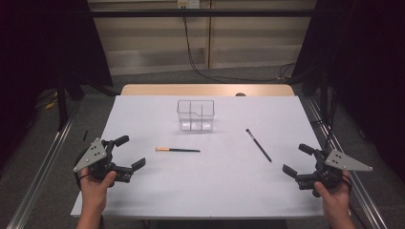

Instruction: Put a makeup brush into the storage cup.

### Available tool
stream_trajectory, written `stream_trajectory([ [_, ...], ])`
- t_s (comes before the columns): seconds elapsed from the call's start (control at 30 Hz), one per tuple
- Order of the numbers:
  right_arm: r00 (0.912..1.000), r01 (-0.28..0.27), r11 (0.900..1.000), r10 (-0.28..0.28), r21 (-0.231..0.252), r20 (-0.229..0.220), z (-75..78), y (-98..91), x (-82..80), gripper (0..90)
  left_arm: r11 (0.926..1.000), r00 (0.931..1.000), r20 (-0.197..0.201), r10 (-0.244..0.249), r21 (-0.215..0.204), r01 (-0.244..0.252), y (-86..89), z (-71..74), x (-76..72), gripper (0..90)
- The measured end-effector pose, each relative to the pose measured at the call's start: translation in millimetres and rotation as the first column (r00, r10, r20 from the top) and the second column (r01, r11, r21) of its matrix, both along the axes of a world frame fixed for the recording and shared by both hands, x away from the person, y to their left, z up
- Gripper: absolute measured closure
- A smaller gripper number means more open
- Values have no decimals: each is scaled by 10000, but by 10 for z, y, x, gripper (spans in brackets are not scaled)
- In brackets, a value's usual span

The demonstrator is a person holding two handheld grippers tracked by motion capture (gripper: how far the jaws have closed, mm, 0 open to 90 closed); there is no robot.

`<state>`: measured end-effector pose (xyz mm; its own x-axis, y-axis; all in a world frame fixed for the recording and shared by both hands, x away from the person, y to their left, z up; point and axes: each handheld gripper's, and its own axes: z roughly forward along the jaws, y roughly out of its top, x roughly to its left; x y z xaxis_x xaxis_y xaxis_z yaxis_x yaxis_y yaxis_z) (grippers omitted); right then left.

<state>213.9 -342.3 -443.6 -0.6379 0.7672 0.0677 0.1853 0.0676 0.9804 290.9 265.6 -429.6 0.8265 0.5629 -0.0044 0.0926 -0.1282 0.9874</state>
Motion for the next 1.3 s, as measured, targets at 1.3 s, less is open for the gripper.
stream_trajectory([
  [1.3, 9995, -322, 9990, 321, -304, -44, -40, 39, 22, 0, 9964, 9965, -77, -829, -161, 828, -733, -33, 520, 0],
])
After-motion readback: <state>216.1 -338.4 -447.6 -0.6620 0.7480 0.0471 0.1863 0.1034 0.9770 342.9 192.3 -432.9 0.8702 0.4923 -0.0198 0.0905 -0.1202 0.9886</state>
